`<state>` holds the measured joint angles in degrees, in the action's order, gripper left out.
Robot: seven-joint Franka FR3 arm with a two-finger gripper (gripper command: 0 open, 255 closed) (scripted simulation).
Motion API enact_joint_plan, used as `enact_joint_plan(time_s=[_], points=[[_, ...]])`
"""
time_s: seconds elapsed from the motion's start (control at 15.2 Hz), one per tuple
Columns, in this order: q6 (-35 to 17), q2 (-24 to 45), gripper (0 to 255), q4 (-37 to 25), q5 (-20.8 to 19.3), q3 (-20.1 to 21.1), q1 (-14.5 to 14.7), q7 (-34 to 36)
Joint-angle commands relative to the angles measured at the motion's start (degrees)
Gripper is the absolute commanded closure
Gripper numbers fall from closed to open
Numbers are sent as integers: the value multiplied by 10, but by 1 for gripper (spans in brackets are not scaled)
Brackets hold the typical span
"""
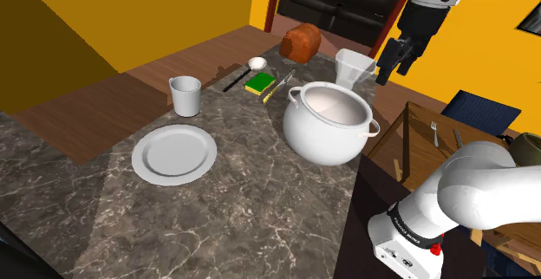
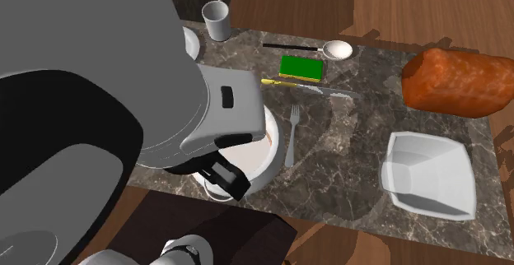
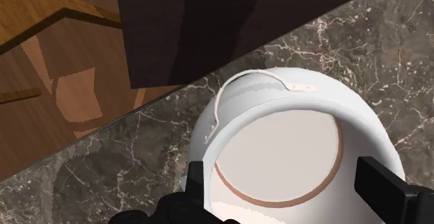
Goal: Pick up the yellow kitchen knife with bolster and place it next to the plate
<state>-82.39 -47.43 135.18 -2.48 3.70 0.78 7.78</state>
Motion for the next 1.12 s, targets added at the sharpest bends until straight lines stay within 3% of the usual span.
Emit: enact_joint_plan(time_s=[0.0,0.53,1.06], points=[[0,0,0,0,0,0,0,0],[-122,156,0,-31,37,44,-42,151],[-215,327,0,-109,42,68,-80,293]])
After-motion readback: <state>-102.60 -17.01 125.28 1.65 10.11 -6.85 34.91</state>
